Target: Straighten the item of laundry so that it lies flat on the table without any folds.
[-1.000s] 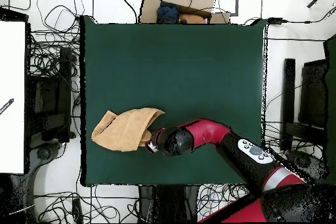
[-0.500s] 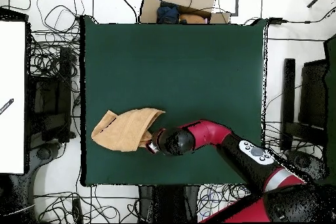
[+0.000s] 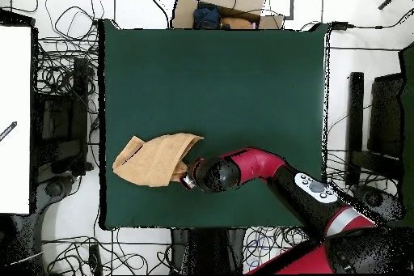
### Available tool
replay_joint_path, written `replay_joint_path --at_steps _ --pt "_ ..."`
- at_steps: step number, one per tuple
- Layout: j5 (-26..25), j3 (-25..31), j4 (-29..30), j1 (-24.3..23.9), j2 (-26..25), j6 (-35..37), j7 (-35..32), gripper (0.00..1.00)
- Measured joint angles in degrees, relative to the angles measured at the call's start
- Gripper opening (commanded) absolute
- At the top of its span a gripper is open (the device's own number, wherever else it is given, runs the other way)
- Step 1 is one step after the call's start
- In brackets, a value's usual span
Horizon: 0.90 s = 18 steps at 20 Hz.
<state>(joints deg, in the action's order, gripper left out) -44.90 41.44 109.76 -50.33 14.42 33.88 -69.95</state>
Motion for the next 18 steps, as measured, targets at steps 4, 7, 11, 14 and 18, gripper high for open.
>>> replay_joint_path --at_steps 4,7,11,14,18 --pt "0.7 0.0 0.0 0.1 0.2 0.6 0.0 0.0" --pt "1.9 0.0 0.0 0.1 0.6 2.1 0.0 0.0" --pt "3.2 0.0 0.0 0.2 1.2 3.7 0.0 0.0" --pt "3.8 0.0 0.0 0.2 1.5 4.6 0.0 0.0" --pt "4.9 0.0 0.0 0.2 1.9 6.6 0.0 0.0"
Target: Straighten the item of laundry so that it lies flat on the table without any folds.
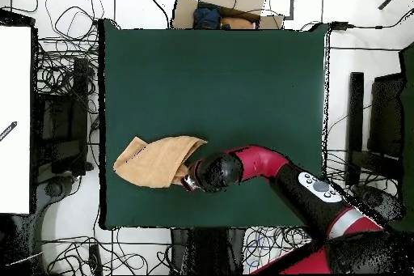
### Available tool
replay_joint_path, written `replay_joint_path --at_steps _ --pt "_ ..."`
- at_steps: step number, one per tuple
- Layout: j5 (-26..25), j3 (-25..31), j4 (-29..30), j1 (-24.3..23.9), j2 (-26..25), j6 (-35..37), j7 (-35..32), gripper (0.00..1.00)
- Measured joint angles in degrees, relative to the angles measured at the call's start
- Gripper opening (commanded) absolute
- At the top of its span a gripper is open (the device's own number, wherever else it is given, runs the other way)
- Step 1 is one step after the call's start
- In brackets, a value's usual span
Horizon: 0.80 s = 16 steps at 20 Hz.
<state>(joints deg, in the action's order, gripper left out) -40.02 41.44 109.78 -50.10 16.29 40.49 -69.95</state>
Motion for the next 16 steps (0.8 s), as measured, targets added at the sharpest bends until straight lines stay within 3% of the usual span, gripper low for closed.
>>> replay_joint_path --at_steps 16 --pt "2.8 0.5 0.0 -1.2 0.3 13.9 0.0 0.0"
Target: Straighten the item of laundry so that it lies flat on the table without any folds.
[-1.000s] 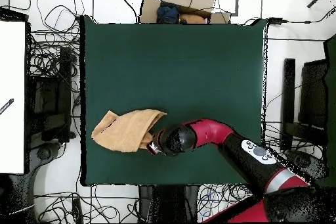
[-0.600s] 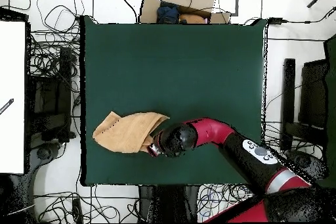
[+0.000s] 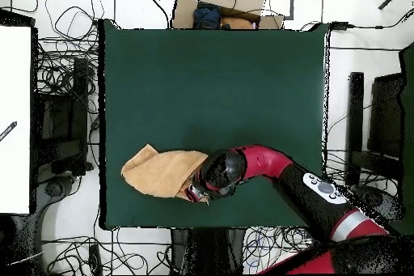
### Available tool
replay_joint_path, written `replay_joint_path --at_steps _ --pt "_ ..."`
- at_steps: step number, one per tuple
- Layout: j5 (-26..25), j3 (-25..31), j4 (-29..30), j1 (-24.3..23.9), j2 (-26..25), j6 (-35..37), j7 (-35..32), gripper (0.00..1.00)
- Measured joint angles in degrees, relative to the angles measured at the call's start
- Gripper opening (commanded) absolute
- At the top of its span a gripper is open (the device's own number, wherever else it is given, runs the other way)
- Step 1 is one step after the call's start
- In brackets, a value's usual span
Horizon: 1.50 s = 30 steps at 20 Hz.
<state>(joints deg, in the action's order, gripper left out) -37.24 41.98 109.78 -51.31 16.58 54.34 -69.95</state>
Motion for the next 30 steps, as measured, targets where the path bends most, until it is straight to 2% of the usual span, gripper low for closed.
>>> replay_joint_path --at_steps 10,19,30 --pt "0.1 0.2 -0.2 -2.4 1.1 6.1 0.0 0.0" --pt "0.2 0.3 -1.2 -2.3 1.2 9.6 0.0 0.0" --pt "2.9 0.3 -4.1 1.4 2.5 18.1 0.0 0.0"
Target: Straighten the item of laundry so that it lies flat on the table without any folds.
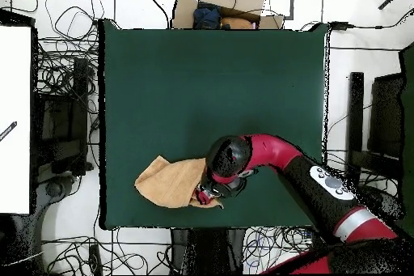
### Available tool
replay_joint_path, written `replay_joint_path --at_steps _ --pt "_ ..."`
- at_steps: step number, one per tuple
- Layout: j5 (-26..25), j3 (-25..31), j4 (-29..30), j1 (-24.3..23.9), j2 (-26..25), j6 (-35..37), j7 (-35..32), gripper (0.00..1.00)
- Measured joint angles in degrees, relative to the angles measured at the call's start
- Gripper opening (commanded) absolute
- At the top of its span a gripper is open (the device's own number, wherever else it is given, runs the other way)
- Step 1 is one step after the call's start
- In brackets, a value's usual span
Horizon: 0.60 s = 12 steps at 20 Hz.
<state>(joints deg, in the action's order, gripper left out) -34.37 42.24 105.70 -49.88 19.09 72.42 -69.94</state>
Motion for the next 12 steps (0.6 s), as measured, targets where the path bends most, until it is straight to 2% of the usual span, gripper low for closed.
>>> replay_joint_path --at_steps 5,12 --pt "0.5 0.1 -1.4 1.6 0.6 2.8 0.0 0.0" --pt "0.5 0.1 -1.7 1.7 1.5 3.0 0.0 0.0"
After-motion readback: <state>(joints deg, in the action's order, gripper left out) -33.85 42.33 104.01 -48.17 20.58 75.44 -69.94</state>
